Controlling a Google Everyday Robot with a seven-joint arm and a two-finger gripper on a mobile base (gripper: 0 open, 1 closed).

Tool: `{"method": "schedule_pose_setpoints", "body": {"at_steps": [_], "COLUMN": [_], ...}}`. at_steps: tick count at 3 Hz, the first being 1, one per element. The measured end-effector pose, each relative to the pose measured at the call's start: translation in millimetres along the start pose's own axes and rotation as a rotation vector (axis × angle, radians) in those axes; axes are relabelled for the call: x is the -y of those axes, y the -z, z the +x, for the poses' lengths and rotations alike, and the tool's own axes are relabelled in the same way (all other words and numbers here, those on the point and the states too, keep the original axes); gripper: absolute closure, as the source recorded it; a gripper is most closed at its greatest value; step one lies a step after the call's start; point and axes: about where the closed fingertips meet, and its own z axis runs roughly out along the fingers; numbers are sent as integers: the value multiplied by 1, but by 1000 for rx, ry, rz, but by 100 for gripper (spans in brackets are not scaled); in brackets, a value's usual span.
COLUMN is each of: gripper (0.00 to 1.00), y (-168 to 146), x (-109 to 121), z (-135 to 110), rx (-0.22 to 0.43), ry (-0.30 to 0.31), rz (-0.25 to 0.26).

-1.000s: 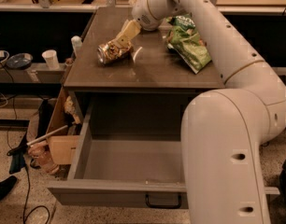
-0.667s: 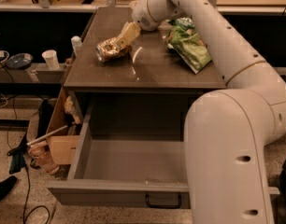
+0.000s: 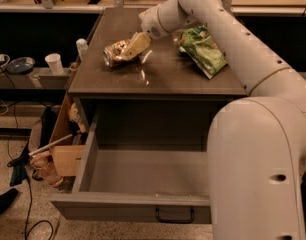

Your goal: Place orange can into top drawer

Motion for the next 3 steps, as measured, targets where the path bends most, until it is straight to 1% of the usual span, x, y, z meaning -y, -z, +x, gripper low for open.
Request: {"method": "schedule_pose_setpoints", "body": {"at_steps": [1,2,3], "gripper": [0,0,0], "y": [-12,-13,-25], "x": [-27,-27,-35], "z": [11,11,7], "rx": [7,7,34], "ry": [-41,-41,-26], "rz": [-52,-52,-89]}}
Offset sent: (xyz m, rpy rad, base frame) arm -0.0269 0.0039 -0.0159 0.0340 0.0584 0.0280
